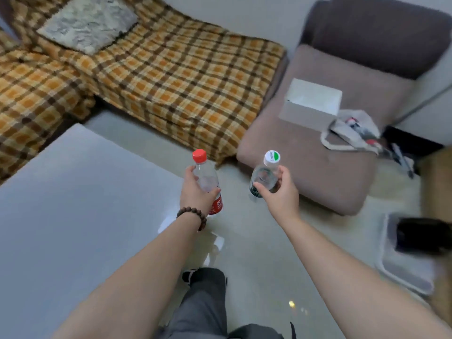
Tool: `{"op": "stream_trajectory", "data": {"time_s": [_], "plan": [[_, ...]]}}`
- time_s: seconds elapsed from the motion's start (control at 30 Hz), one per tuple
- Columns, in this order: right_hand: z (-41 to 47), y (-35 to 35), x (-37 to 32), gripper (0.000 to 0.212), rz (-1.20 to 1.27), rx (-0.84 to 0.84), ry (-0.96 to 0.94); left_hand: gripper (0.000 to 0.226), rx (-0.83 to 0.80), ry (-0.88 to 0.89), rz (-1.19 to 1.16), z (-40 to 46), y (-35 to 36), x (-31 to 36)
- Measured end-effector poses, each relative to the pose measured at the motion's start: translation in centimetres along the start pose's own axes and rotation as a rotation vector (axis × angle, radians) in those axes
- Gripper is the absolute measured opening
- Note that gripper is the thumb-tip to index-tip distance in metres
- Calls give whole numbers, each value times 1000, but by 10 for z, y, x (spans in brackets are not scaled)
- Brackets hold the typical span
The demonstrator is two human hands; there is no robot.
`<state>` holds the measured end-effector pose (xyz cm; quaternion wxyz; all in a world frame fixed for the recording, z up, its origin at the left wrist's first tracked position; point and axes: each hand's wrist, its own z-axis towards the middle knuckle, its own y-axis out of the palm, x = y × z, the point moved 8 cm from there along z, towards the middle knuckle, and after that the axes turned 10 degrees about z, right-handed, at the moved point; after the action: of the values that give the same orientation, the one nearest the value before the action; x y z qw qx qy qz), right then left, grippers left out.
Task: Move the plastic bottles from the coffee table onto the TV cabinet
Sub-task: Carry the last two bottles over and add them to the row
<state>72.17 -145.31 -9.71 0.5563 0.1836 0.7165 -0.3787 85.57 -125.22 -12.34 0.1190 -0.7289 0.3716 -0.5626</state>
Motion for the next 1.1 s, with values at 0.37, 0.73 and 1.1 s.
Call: {"op": "stream_trajectory", "data": {"time_s": [0.37, 0.73, 1.1], "plan": [[-235, -266, 124, 59, 53, 627, 241, 77, -503, 487, 211, -220, 221, 80], [-491, -362, 192, 60, 154, 1225, 513, 85, -964, 831, 473, -451, 347, 80], [-656, -368, 205, 66, 253, 1751, 701, 84, -1317, 1130, 671, -604, 416, 66]]}}
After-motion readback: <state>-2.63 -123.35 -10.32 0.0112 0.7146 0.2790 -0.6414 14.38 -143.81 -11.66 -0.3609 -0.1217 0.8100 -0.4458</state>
